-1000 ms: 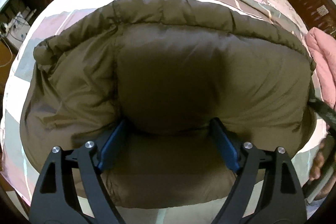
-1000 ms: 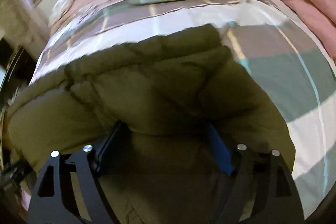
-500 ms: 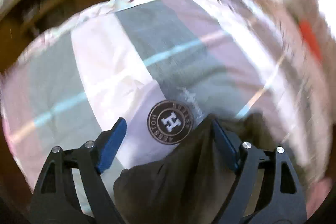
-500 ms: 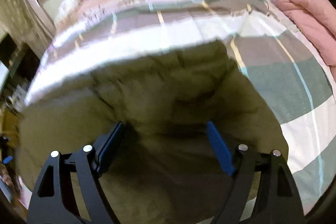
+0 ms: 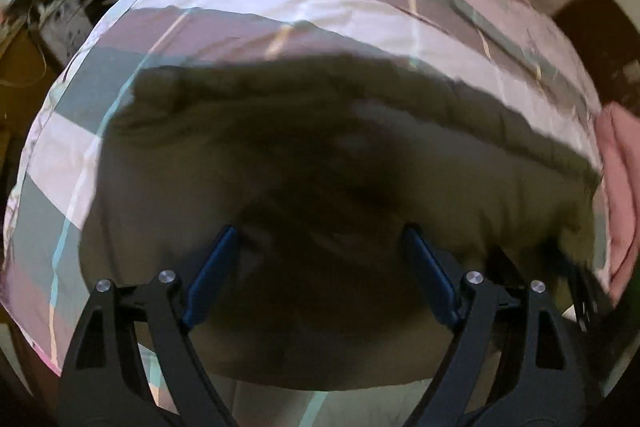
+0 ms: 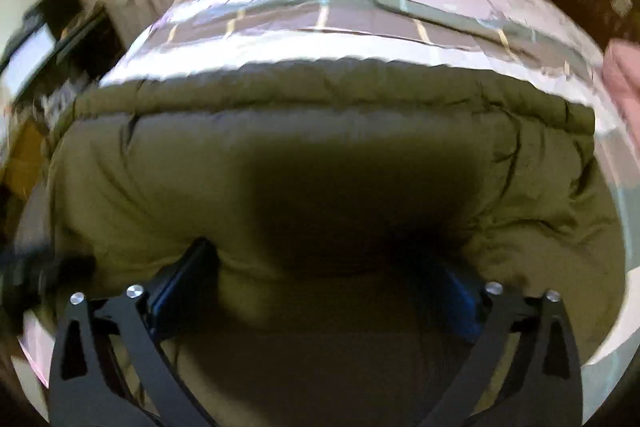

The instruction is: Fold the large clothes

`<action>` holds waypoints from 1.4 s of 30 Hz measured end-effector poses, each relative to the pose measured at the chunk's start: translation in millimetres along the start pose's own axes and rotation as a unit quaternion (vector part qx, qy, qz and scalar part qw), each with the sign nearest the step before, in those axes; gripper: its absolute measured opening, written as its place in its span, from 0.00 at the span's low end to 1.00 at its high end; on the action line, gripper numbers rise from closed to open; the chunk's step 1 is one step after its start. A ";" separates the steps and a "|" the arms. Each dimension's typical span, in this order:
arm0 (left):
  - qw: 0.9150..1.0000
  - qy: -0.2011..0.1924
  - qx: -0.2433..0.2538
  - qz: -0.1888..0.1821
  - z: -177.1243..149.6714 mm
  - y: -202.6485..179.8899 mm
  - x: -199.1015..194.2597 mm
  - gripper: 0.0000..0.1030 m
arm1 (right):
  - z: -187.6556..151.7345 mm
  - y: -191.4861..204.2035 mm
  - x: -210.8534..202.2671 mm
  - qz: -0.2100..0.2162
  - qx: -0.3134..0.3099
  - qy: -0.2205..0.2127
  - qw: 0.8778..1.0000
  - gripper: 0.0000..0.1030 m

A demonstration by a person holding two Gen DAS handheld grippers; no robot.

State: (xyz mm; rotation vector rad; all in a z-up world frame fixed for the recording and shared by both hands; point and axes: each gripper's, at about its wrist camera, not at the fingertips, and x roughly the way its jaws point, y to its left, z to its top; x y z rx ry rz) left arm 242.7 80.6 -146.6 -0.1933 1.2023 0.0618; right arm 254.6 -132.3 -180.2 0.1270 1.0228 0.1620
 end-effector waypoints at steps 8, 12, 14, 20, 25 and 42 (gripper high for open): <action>0.998 -0.014 0.062 0.023 -4.3 -15.8 11.5 0.89 | 17.2 -30.8 10.9 -0.002 0.077 -0.030 0.997 0.99; 0.999 -0.020 0.019 0.020 6.3 23.6 19.1 0.91 | 14.7 -70.6 6.0 0.026 0.133 -0.023 0.991 0.90; 0.997 -0.026 -0.048 0.051 12.9 61.1 19.1 0.90 | 13.5 -76.0 -0.3 0.009 0.136 -0.025 0.990 0.87; 0.966 0.002 -0.250 0.069 9.0 170.5 27.8 0.90 | 11.1 -81.6 -33.5 0.028 0.156 -0.056 0.986 0.87; 0.962 -0.013 -0.270 0.045 9.4 168.4 9.8 0.89 | 4.5 -33.9 -47.2 0.086 0.100 -0.031 0.991 0.87; 0.988 -0.002 -0.120 0.095 16.1 97.9 19.0 0.97 | -3.5 -169.9 -17.4 -0.109 0.164 0.013 0.980 0.88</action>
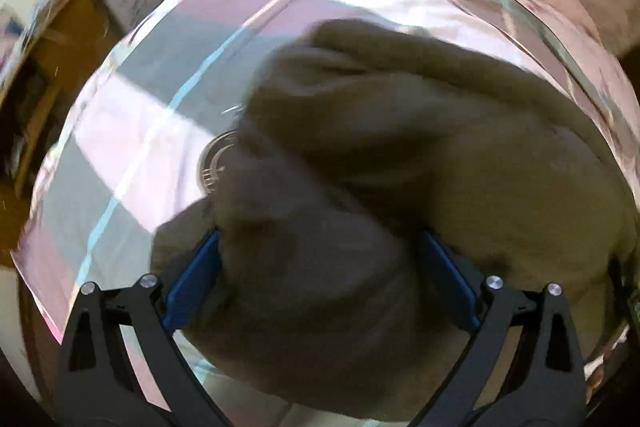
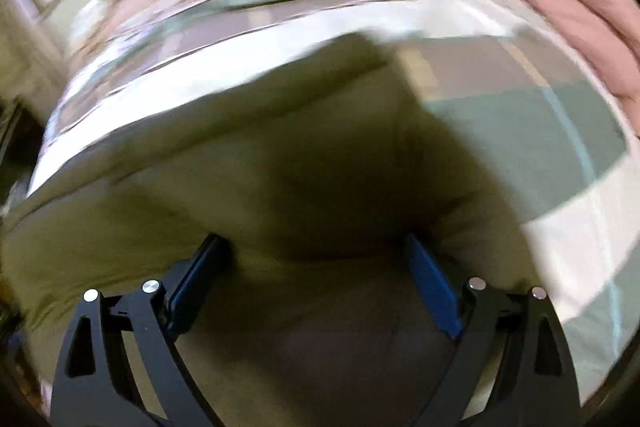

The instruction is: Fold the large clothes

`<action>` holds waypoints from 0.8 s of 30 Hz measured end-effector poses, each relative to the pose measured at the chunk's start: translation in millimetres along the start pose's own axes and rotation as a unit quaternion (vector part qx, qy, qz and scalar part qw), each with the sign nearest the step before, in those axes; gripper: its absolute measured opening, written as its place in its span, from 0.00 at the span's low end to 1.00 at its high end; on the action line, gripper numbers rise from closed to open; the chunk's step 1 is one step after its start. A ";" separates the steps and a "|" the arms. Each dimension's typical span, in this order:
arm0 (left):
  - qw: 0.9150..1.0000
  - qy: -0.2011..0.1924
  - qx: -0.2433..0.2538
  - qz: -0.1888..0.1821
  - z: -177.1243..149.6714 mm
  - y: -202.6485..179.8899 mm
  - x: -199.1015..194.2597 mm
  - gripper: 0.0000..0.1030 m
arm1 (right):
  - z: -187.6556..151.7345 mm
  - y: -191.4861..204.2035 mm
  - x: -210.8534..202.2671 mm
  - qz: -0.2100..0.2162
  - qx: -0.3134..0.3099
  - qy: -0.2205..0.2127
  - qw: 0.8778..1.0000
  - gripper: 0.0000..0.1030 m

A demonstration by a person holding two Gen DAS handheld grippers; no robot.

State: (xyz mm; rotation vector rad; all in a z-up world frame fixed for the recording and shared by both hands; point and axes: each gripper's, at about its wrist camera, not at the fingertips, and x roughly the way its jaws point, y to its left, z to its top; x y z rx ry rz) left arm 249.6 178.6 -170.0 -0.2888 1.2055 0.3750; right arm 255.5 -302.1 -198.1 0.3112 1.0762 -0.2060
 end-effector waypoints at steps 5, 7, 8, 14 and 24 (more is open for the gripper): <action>0.996 0.008 -0.079 0.047 15.4 57.7 12.0 0.97 | 1.3 -39.4 -17.8 -0.087 0.025 -0.025 0.996 0.88; 0.992 0.004 -0.114 0.047 16.8 81.7 7.7 0.97 | -4.7 -54.2 -29.7 -0.067 0.052 -0.029 0.996 0.88; 0.989 0.000 -0.138 0.051 18.4 96.6 2.9 0.97 | -8.4 -57.2 -38.1 -0.037 0.068 -0.025 0.997 0.88; 0.981 -0.075 -0.178 0.013 8.2 103.2 -54.9 0.95 | -38.7 -7.4 -70.5 0.061 0.015 0.019 0.998 0.88; 0.990 0.013 0.083 -0.115 -49.5 -82.0 -57.9 0.95 | -110.9 76.2 -50.7 0.100 -0.067 0.147 0.982 0.88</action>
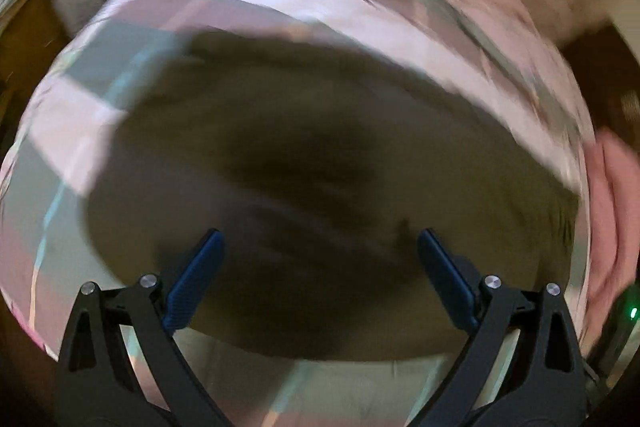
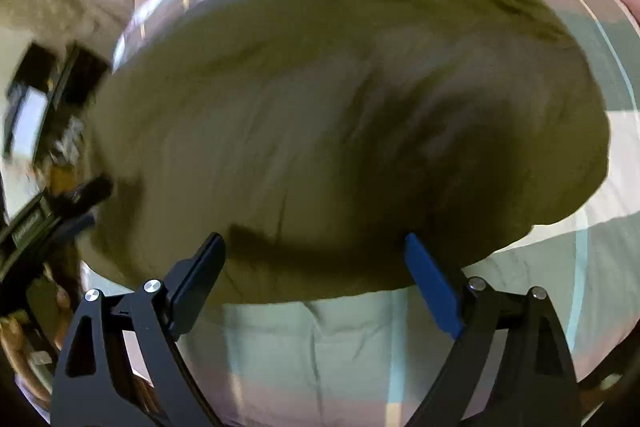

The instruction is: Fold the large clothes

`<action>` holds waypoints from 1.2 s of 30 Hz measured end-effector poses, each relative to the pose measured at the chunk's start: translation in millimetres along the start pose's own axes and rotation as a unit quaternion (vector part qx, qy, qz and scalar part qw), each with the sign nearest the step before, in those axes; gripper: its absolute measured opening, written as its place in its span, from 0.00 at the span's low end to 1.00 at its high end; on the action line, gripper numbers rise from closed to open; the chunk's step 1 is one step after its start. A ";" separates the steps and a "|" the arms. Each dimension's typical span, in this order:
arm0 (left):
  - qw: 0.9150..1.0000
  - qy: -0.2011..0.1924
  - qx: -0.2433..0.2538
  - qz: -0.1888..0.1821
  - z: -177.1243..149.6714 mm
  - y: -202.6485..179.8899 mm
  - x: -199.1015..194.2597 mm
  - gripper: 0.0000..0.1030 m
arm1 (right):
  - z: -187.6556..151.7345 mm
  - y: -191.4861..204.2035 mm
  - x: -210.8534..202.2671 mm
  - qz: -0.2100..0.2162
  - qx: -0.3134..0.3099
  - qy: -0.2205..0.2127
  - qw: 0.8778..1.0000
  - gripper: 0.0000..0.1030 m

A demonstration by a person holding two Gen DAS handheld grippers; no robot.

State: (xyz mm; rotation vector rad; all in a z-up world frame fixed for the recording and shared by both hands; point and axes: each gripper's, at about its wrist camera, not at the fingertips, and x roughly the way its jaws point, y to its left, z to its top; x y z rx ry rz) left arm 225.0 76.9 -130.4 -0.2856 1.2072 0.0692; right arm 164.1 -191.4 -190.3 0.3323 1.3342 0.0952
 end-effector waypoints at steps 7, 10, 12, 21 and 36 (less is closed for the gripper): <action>0.998 0.020 0.023 0.047 -1.0 -0.5 36.0 0.97 | 33.2 -111.6 -3.5 -0.049 0.135 -0.021 0.989 0.88; 0.997 -0.007 -0.013 0.071 9.7 31.5 28.7 0.97 | 36.5 -155.0 -8.4 -0.046 0.199 -0.019 0.979 0.88; 0.992 -0.026 -0.032 0.116 16.1 56.0 29.4 0.97 | 35.2 -164.2 -19.7 -0.068 0.223 -0.035 0.972 0.88; 0.980 -0.042 -0.179 0.078 17.9 124.5 10.4 0.96 | 37.9 -55.5 -62.9 -0.018 0.074 -0.157 0.985 0.88; 0.995 -0.007 0.068 0.069 4.1 -34.0 73.4 0.98 | 49.2 39.8 38.8 -0.072 -0.076 -0.099 0.990 0.99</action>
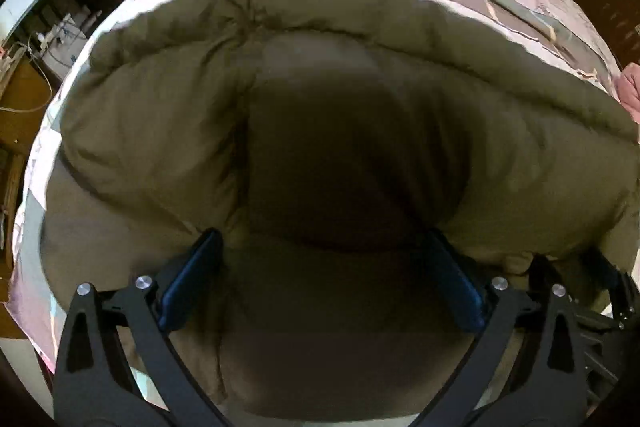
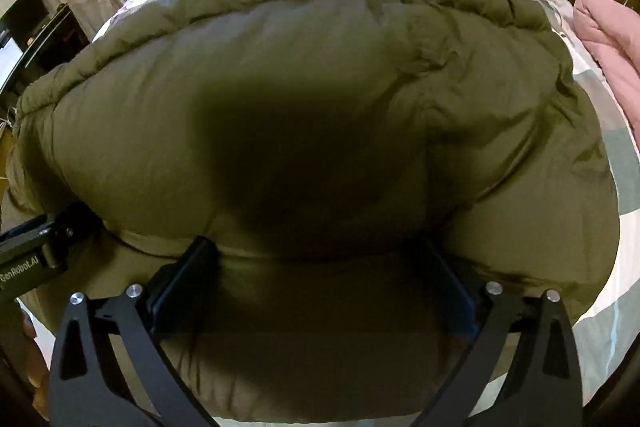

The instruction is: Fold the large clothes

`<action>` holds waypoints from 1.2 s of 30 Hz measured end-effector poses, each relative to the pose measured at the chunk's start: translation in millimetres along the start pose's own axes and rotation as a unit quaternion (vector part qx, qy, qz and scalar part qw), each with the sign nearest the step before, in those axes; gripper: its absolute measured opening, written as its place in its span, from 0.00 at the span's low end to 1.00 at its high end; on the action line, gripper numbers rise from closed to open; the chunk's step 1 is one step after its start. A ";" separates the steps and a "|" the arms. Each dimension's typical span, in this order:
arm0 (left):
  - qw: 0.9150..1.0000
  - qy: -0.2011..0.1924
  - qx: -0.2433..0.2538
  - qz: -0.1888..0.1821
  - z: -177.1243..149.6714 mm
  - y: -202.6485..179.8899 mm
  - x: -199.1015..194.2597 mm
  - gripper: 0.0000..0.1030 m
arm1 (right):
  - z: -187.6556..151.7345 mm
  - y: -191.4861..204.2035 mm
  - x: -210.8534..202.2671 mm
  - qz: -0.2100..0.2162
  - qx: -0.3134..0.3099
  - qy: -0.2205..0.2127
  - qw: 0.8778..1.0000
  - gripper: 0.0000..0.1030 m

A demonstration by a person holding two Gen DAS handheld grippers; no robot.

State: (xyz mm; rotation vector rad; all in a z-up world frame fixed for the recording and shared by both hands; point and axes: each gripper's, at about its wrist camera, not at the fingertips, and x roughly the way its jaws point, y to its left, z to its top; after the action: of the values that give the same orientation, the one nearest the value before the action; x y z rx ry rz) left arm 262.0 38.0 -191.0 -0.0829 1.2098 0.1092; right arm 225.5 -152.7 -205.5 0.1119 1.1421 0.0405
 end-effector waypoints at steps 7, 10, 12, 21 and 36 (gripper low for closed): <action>0.997 -0.075 0.020 0.018 -5.5 0.4 -36.8 0.98 | -0.5 -11.9 -48.6 0.009 0.011 -0.063 0.998 0.99; 0.984 -0.169 0.051 0.018 -15.7 -8.8 -87.2 0.98 | -10.4 -12.6 -93.9 -0.003 0.000 -0.112 0.994 0.99; 0.974 -0.216 0.062 0.013 -29.0 -13.6 -122.8 0.98 | -18.1 -21.6 -118.9 0.004 0.012 -0.135 0.991 0.99; 0.954 -0.294 0.060 -0.029 -104.5 -15.4 -227.2 0.98 | -86.9 -17.8 -202.5 0.000 -0.008 -0.251 0.968 0.99; 0.953 -0.293 0.070 -0.029 -151.6 -22.1 -239.4 0.98 | -109.3 -12.4 -199.9 -0.013 -0.017 -0.234 0.972 0.99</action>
State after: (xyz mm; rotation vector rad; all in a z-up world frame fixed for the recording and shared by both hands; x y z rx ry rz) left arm 40.5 -12.0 -20.0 0.0384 0.6179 -0.0068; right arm 42.8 -175.4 -70.8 0.0706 0.6702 0.0086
